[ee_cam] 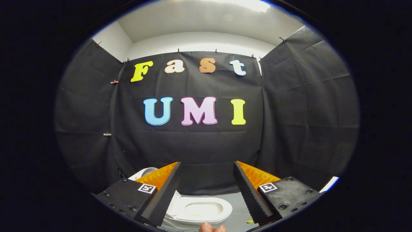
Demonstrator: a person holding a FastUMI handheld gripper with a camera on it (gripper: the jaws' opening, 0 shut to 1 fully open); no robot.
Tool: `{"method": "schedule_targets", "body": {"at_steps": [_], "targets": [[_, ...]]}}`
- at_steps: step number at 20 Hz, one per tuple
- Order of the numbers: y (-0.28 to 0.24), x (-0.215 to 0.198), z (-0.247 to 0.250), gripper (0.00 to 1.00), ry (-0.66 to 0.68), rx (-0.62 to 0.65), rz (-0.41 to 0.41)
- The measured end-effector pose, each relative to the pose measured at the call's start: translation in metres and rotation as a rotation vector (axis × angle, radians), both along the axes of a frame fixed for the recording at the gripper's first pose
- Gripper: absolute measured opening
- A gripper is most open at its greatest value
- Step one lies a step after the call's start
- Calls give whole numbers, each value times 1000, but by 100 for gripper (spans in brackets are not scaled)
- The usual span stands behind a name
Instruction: Open the toilet lid.
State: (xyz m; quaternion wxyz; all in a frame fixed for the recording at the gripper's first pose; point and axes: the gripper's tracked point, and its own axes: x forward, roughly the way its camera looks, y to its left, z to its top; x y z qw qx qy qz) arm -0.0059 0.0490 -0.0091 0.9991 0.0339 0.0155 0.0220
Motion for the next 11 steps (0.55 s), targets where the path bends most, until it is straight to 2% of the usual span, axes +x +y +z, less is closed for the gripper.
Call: {"method": "schedule_targets", "body": {"at_steps": [11], "targets": [[-3, -1, -3, 100, 3, 2, -4]]}}
